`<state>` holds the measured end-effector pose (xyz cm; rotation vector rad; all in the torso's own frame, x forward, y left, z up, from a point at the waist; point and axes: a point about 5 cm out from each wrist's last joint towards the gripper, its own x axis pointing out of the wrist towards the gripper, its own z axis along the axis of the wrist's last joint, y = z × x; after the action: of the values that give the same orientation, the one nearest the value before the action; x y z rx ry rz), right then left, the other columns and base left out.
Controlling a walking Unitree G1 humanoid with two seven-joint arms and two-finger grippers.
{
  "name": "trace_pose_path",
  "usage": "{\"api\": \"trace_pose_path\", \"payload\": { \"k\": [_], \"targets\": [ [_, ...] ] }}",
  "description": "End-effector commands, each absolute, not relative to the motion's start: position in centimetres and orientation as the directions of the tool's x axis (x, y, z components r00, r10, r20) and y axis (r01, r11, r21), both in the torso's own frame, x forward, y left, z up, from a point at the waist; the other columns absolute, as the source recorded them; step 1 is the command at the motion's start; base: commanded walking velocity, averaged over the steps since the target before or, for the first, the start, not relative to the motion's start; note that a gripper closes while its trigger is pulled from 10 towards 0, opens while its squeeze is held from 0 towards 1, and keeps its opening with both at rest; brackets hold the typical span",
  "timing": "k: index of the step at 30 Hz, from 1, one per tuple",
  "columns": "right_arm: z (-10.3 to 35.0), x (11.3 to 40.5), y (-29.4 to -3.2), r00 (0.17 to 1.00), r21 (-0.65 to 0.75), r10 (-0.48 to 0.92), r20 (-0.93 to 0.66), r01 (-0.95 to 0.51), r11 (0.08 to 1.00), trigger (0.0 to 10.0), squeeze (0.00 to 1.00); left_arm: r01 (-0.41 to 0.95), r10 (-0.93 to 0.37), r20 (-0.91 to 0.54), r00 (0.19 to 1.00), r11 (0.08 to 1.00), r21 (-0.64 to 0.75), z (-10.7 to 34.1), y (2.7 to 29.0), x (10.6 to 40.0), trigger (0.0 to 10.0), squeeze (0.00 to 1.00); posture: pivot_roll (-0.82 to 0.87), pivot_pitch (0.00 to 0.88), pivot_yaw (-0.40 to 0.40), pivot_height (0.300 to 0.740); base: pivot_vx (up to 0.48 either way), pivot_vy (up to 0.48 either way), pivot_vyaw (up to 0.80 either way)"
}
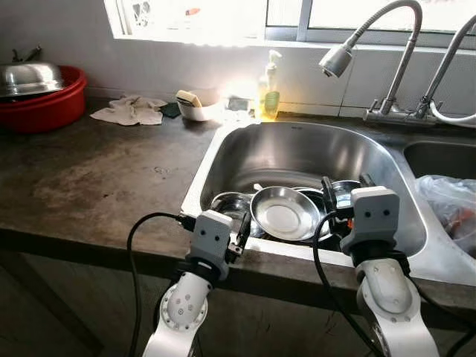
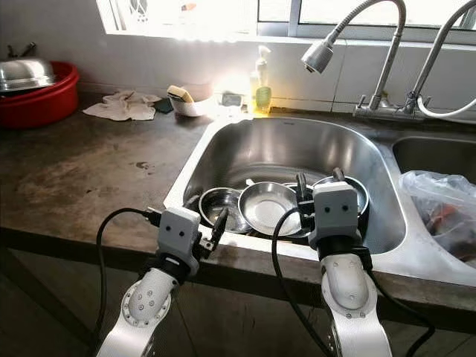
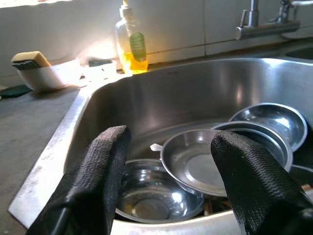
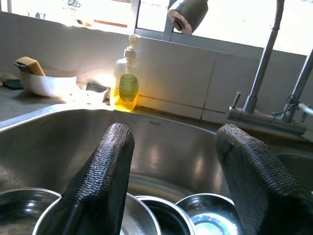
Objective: Kitchen organization
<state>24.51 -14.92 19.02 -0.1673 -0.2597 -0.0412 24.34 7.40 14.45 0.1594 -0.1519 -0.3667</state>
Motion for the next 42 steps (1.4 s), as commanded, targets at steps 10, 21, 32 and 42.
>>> {"api": "trace_pose_path", "payload": {
  "k": [10, 21, 32, 42],
  "targets": [
    [18.17, 24.60, -14.68, 0.974, -0.114, 0.005, 0.225, 0.021, 0.993, 10.0, 0.00, 0.359, -0.384, 0.105, 0.917, 0.911, 0.202, 13.93, 7.53, 24.15, 10.0, 0.00, 0.17, 0.000, -0.029, 0.740, -0.303, 0.000, 0.00],
    [17.95, 24.55, -14.33, 0.977, -0.085, 0.018, 0.210, 0.000, 0.996, 10.0, 0.00, 0.366, -0.391, 0.102, 0.915, 0.909, 0.201, 13.84, 7.34, 24.06, 10.0, 0.00, 0.16, 0.000, -0.026, 0.740, -0.324, 0.000, 0.00],
    [17.95, 24.55, -14.33, 0.977, -0.085, 0.018, 0.210, 0.000, 0.996, 10.0, 0.00, 0.366, -0.391, 0.102, 0.915, 0.909, 0.201, 13.84, 7.34, 24.06, 10.0, 0.00, 0.16, 0.000, -0.026, 0.740, -0.330, 0.000, 0.00],
    [17.95, 24.55, -14.33, 0.977, -0.085, 0.018, 0.210, 0.000, 0.996, 10.0, 0.00, 0.366, -0.391, 0.102, 0.915, 0.909, 0.201, 13.84, 7.34, 24.06, 10.0, 0.00, 0.16, 0.000, -0.026, 0.740, -0.330, 0.000, 0.00]
  ]
}}
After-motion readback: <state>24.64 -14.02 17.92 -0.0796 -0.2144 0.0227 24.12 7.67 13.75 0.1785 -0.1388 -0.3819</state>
